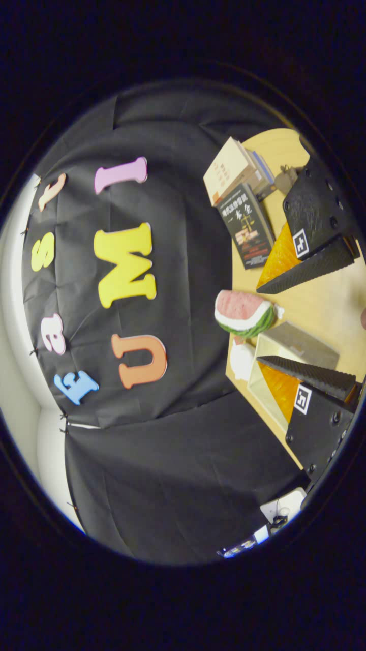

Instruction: Open the storage box then place both shoes into the box .Put the left shoe in first, then the right shoe, with the right side of both shoes facing outward in a uniform manner.

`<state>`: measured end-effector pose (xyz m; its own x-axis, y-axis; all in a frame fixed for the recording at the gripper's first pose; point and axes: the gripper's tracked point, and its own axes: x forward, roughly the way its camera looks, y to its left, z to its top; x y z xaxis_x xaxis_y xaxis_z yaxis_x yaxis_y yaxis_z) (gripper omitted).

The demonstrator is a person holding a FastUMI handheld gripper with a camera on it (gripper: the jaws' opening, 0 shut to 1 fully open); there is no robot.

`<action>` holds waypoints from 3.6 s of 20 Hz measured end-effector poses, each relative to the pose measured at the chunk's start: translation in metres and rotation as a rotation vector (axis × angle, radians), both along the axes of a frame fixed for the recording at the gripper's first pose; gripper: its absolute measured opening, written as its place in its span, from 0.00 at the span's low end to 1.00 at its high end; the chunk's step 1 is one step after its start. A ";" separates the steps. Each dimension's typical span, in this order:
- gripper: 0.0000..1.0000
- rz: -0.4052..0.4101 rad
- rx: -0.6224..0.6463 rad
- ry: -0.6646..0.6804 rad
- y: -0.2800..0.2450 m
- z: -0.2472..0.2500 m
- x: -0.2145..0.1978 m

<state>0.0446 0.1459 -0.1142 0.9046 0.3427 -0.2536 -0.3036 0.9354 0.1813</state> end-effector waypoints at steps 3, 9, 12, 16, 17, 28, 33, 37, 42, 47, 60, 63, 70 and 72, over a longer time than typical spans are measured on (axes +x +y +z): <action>0.78 -0.066 -0.027 0.042 -0.045 -0.024 -0.004; 0.88 -0.145 -0.041 0.177 -0.099 -0.094 0.003; 0.89 -0.178 -0.072 0.263 -0.118 -0.141 0.013; 0.89 -0.193 -0.053 0.402 -0.131 -0.192 0.029; 0.87 -0.203 -0.049 0.427 -0.133 -0.201 0.033; 0.38 -0.228 -0.072 0.626 -0.144 -0.279 0.066; 0.01 -0.262 -0.026 0.683 -0.140 -0.284 0.065; 0.01 -0.303 0.099 0.728 -0.137 -0.273 0.061; 0.00 -0.323 0.174 0.721 -0.124 -0.239 0.047; 0.00 -0.339 0.243 0.683 -0.100 -0.189 0.034; 0.00 -0.174 0.380 0.536 0.069 -0.048 0.039; 0.00 -0.113 0.377 0.535 0.121 -0.041 0.042; 0.00 -0.032 0.395 0.629 0.212 -0.074 0.035; 0.00 -0.025 0.399 0.670 0.230 -0.091 0.032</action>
